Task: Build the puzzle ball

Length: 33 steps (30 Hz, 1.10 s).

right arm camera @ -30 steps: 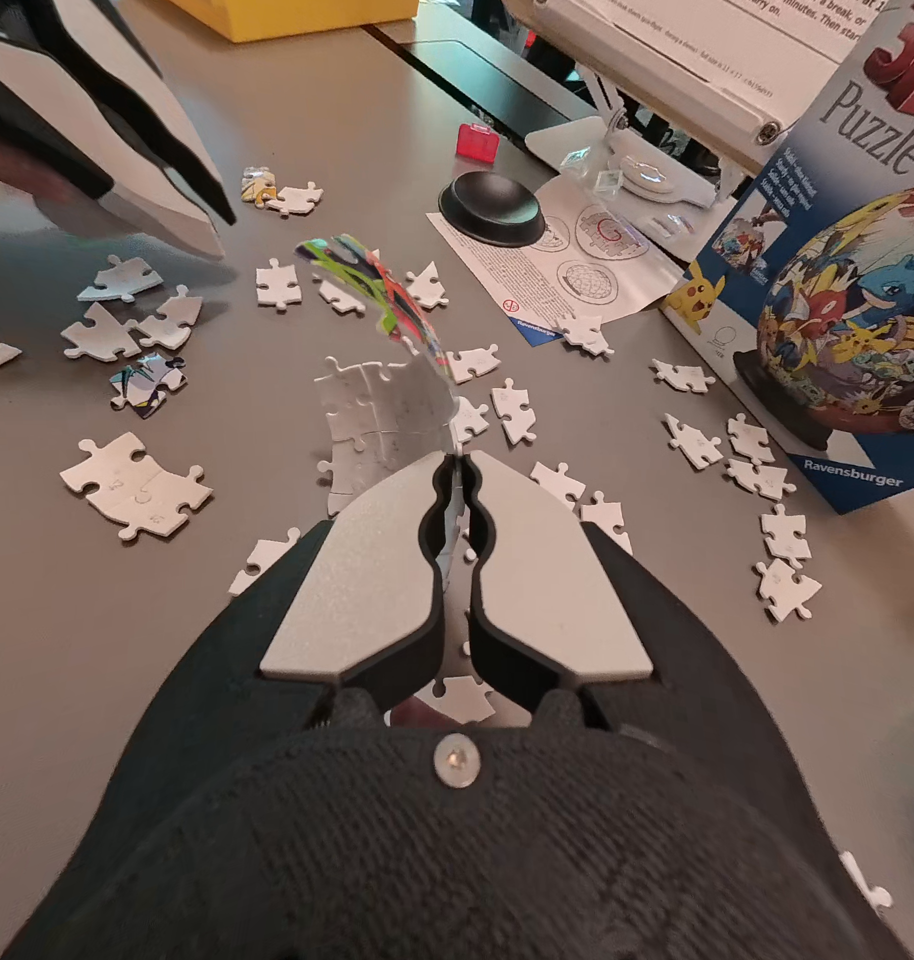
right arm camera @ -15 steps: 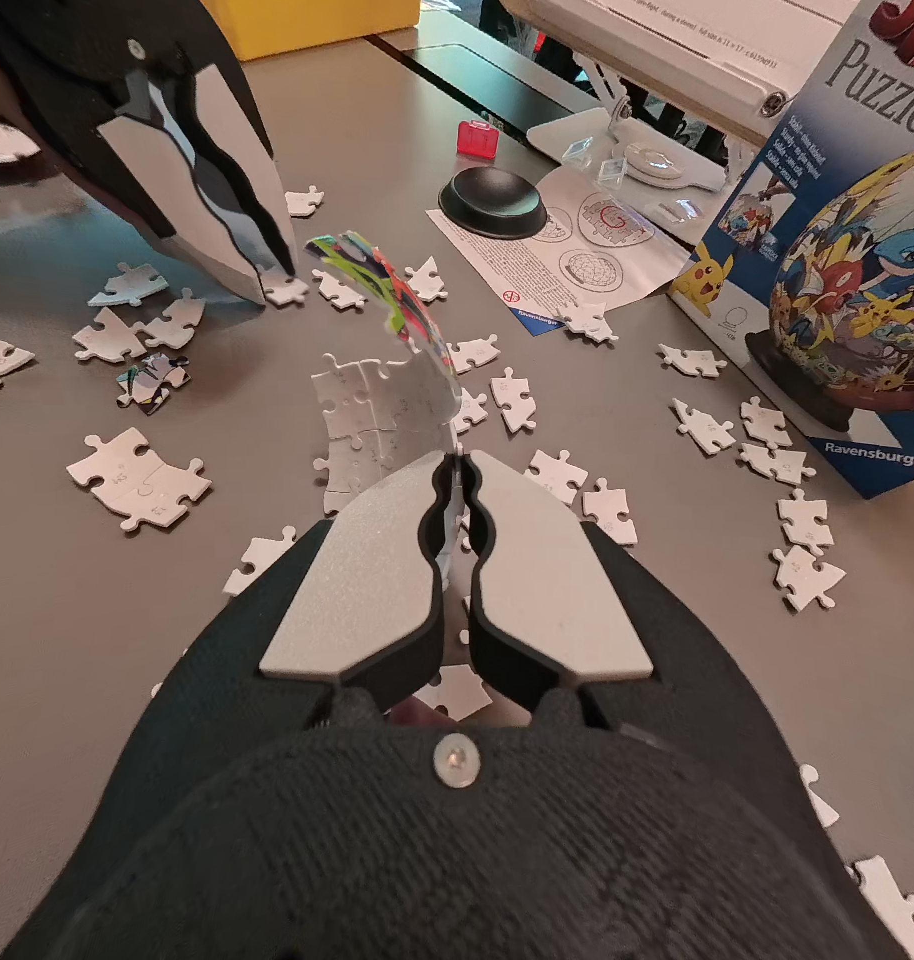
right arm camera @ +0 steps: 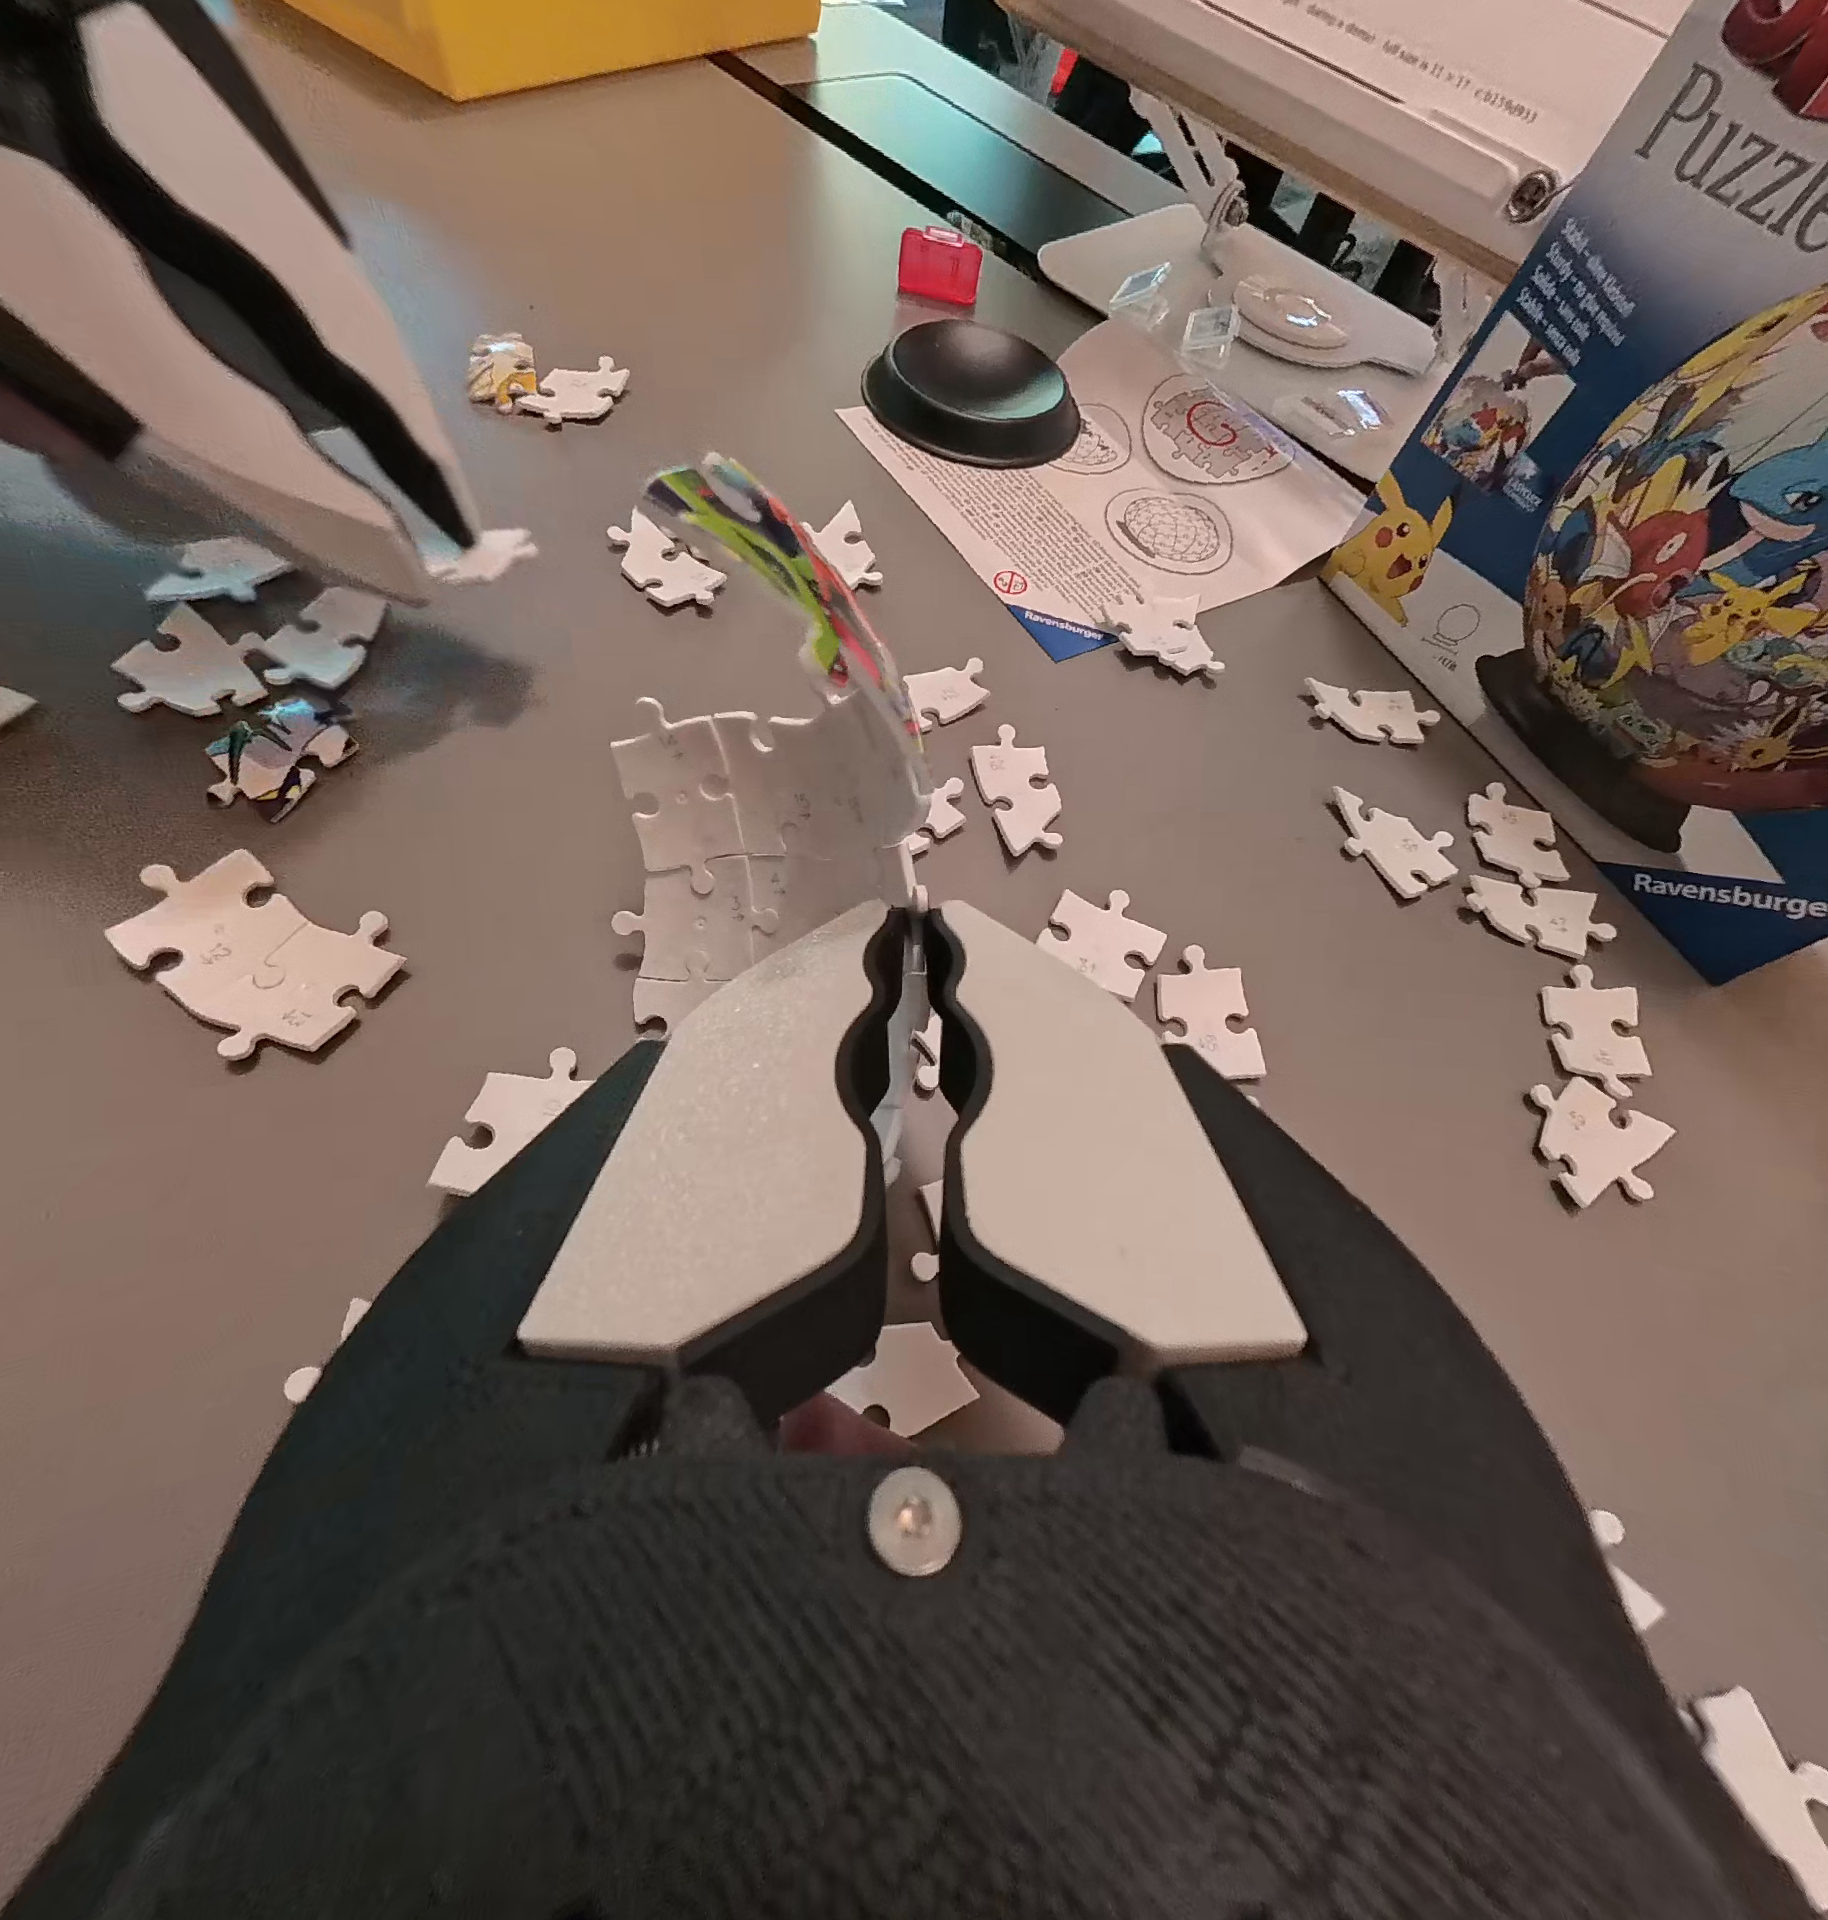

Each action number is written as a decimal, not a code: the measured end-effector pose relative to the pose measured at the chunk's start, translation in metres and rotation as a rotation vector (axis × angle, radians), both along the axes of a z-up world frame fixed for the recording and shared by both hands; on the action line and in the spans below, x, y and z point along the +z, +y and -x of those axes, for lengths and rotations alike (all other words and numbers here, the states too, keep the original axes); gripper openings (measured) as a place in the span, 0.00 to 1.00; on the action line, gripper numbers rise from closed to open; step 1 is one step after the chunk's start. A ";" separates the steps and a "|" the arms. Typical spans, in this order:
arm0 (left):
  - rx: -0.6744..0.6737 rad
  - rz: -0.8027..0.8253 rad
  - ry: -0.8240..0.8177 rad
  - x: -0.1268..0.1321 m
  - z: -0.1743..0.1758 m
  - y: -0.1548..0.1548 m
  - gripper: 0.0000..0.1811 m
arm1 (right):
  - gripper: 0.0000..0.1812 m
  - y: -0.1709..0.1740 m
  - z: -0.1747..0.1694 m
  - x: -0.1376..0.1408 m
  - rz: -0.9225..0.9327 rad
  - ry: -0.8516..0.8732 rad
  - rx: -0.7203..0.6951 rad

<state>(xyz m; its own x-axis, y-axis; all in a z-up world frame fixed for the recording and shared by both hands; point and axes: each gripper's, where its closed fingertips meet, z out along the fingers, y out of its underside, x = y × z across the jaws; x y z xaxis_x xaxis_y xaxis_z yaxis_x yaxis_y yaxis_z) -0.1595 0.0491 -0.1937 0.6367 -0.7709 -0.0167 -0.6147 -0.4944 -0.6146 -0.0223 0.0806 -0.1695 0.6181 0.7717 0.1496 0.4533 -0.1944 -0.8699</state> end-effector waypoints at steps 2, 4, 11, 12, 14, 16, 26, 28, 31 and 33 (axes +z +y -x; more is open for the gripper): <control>0.031 -0.001 -0.047 0.006 -0.024 -0.016 0.09 | 0.02 -0.001 0.001 0.001 -0.016 -0.020 0.003; 0.056 0.010 -0.039 0.001 -0.043 -0.027 0.09 | 0.02 -0.001 0.003 0.002 -0.040 -0.045 0.004; 0.115 0.049 -0.038 -0.023 -0.081 -0.035 0.09 | 0.02 -0.004 0.010 0.007 -0.143 -0.150 0.023; 0.115 0.045 -0.030 -0.024 -0.084 -0.035 0.09 | 0.02 -0.005 0.010 0.008 -0.152 -0.162 0.024; 0.112 0.028 -0.013 -0.024 -0.090 -0.034 0.09 | 0.03 -0.005 0.012 0.008 -0.166 -0.180 0.026; 0.113 0.020 0.006 -0.026 -0.094 -0.035 0.09 | 0.02 -0.005 0.013 0.008 -0.170 -0.183 0.027; 0.176 -0.034 0.034 -0.030 -0.103 -0.029 0.10 | 0.02 -0.007 0.015 0.009 -0.172 -0.181 0.031; 0.147 -0.050 0.028 -0.029 -0.105 -0.030 0.12 | 0.02 -0.007 0.014 0.009 -0.172 -0.180 0.030; 0.126 -0.071 0.020 -0.026 -0.102 -0.030 0.13 | 0.02 -0.007 0.014 0.009 -0.171 -0.177 0.030; 0.130 -0.078 -0.003 -0.022 -0.095 -0.029 0.10 | 0.02 -0.007 0.014 0.009 -0.170 -0.176 0.029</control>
<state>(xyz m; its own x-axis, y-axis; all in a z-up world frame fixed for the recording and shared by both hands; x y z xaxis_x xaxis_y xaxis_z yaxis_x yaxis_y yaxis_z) -0.0646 0.0197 -0.2153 0.7315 -0.6781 -0.0717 -0.5466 -0.5203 -0.6561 -0.0359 0.0741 -0.1607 0.5489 0.7434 0.3822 0.6038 -0.0365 -0.7963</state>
